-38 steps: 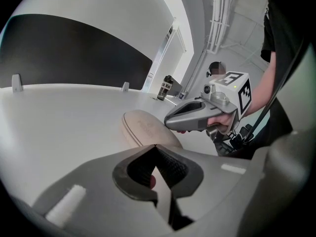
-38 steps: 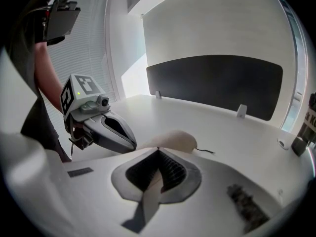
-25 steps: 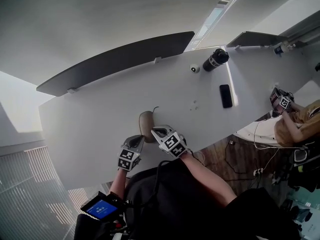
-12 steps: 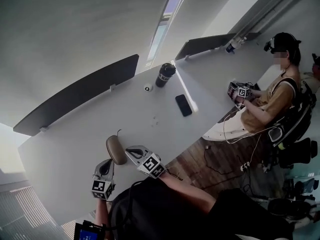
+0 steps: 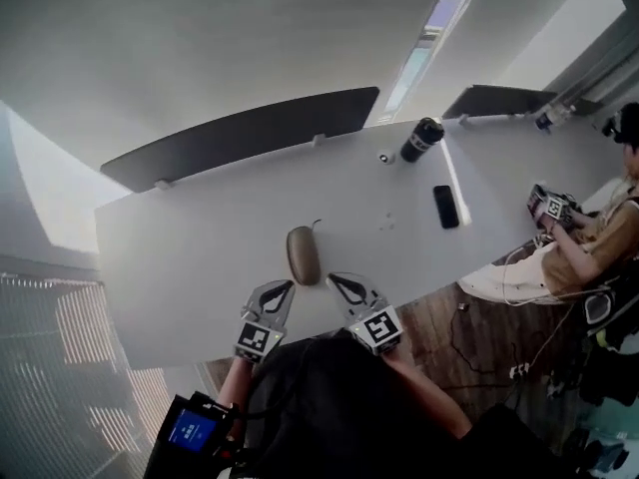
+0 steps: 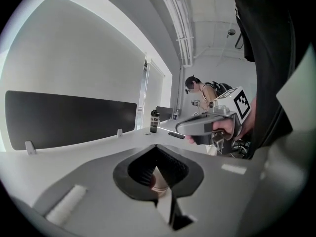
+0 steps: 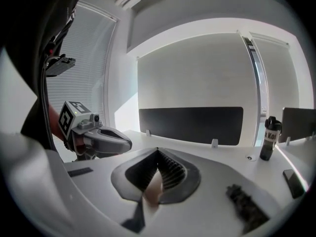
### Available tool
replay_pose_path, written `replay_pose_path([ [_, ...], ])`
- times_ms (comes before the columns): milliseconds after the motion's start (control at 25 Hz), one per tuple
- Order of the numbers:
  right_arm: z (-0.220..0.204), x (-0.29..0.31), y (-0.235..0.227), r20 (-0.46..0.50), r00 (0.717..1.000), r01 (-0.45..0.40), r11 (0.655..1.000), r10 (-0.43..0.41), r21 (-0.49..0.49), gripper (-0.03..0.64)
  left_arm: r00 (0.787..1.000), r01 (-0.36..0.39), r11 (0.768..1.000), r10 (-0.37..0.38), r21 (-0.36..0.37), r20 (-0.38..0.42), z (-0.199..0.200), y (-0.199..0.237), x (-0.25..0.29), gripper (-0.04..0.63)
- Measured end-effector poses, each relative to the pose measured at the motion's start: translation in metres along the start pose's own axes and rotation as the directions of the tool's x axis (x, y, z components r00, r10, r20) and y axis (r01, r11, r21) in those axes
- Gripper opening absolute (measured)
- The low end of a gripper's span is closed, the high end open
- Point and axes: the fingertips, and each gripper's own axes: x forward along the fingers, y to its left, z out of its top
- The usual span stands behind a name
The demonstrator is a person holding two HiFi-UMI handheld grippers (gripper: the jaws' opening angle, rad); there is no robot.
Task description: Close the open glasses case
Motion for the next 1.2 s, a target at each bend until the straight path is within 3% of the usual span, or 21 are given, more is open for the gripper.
replay_pose_path([
  [200,0.010,0.016,0.019,-0.059,0.998,0.022,1.000,-0.022,-0.011,0.003,0.994,0.025,0.995,-0.034,0.094,0.102,0.023,0.014,-0.012,0.008],
  [360,0.023,0.023,0.042,-0.055,0.998,-0.004,1.000,0.003,-0.011,0.003,0.994,0.009,0.997,-0.018,0.074,0.112,0.023,0.013,-0.033,0.008],
  [480,0.037,0.026,0.054,-0.030,0.999,-0.019,1.000,0.018,-0.010,0.003,0.987,-0.010,0.993,-0.009,0.117,0.161,0.044,0.014,-0.048,0.008],
  [600,0.047,0.017,0.057,-0.012,1.000,-0.018,1.000,0.018,-0.013,0.003,0.980,-0.008,0.996,-0.010,0.087,0.200,0.055,0.003,-0.052,0.008],
  [760,0.054,0.003,0.065,0.015,1.000,-0.014,1.000,0.014,-0.010,0.003,0.982,0.008,0.993,-0.030,0.119,0.187,0.050,-0.010,-0.056,0.008],
  [1200,0.042,-0.055,0.068,0.030,0.996,-0.085,0.996,0.086,-0.039,0.003,0.987,-0.076,0.994,0.064,0.075,0.149,0.045,-0.056,-0.060,0.008],
])
